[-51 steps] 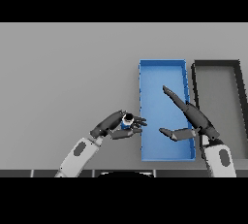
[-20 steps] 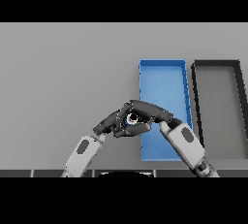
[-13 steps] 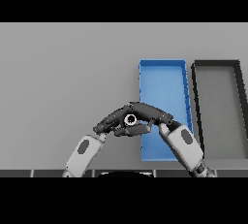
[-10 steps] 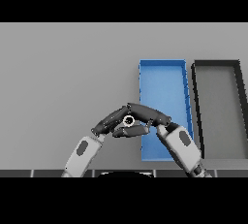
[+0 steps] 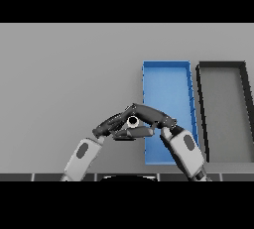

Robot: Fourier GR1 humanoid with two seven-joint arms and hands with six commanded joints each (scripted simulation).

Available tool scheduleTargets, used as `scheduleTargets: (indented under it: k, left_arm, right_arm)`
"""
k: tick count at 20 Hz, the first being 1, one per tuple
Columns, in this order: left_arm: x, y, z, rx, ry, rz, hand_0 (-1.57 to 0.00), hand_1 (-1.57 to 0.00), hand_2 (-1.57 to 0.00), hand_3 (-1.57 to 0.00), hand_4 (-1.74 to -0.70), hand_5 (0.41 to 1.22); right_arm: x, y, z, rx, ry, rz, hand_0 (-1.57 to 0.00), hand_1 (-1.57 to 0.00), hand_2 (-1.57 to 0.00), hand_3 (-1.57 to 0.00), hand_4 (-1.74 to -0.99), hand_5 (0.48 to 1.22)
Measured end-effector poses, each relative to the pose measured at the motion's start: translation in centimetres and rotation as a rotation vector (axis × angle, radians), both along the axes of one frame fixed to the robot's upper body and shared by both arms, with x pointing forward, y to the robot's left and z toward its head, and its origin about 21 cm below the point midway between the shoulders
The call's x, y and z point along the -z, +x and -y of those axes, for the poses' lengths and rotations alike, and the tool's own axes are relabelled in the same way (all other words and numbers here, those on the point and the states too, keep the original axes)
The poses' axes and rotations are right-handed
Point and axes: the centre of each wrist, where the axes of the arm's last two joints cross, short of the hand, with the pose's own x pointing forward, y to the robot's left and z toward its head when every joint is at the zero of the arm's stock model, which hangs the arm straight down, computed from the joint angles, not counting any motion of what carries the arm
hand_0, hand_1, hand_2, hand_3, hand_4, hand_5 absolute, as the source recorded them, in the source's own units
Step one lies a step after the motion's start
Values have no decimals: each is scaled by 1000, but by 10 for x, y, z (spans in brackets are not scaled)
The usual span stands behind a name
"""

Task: Pick up the blue pipe and place it into the blue bin.

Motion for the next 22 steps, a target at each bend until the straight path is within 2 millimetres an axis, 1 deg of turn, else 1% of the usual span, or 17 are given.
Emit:
scheduleTargets:
  k: [2,3,4,5,6,8,9,10,11,12,13,14,15,18,19,20,22]
  left_arm:
    - [0,4,2,-22,17,-11,-100,-93,-91,-71,-977,682]
    - [3,3,2,-21,11,-6,-80,-74,-73,-57,-975,642]
    - [0,2,6,-33,7,-29,-64,-59,-58,-45,-974,607]
    - [2,3,7,-39,19,-50,-51,-47,-46,-36,-973,578]
    - [4,3,9,-45,24,-56,-40,-38,-37,-29,-968,557]
    - [8,3,3,-57,36,-70,-25,-24,-23,-18,-970,531]
    - [6,2,2,-61,29,-70,-20,-19,-18,-14,-971,519]
    - [6,0,5,-57,18,-60,-16,-15,-14,-11,-969,512]
    - [5,2,2,-63,24,-64,-13,-12,-11,-9,-968,501]
    - [7,2,6,-67,37,-64,-10,-9,-9,-7,-971,493]
    - [7,2,6,-68,42,-68,-8,-7,-7,-5,-973,489]
    - [11,2,0,-75,41,-76,-6,-5,-5,-4,-971,485]
    - [8,6,2,-85,55,-77,-5,-4,-4,-3,-965,479]
    - [10,0,0,-71,45,-76,-2,-2,-2,-1,-954,474]
    - [8,0,1,-65,47,-71,-1,-1,-1,-1,-951,473]
    - [6,0,0,-63,39,-61,-1,-1,-1,0,-949,471]
    - [6,-3,-2,-61,38,-49,0,0,0,0,-946,466]
  right_arm:
    - [0,2,2,9,2,21,-1570,-1570,-1570,-1569,-1499,1219]
    - [-2,1,0,4,-2,26,-1570,-1570,-1570,-1570,-1499,1220]
    - [-4,2,0,9,3,20,-1570,-1570,-1570,-1570,-1499,1220]
    - [-1,-1,-2,0,7,17,-1570,-1570,-1570,-1570,-1499,1220]
    - [-1,1,-1,2,11,18,-1571,-1571,-1571,-1570,-1498,1220]
    - [-5,2,-2,15,33,16,-1571,-1571,-1571,-1571,-1497,1221]
    - [-8,5,-1,20,46,7,-1571,-1571,-1571,-1571,-1496,1221]
    - [-13,5,-2,15,42,-14,-1571,-1571,-1571,-1571,-1495,1221]
    - [-19,5,-3,4,61,-20,-1571,-1571,-1571,-1571,-1495,1221]
    - [-28,6,1,3,66,-42,-1571,-1571,-1571,-1571,-1494,1221]
    - [-38,10,4,11,81,-69,-1571,-1571,-1571,-1571,-1494,1221]
    - [-46,11,8,19,118,-83,-1571,-1571,-1571,-1571,-1494,1221]
    - [-61,14,10,18,147,-75,-1571,-1571,-1571,-1571,-1495,1221]
    - [-98,26,20,11,227,-78,-1571,-1571,-1571,-1571,-1497,1221]
    - [-114,28,24,27,277,-64,-1571,-1571,-1571,-1571,-1497,1221]
    - [-119,36,28,69,289,-64,-1571,-1571,-1571,-1571,-1497,1221]
    - [-139,48,45,172,335,-37,-1571,-1571,-1571,-1571,-1498,1221]
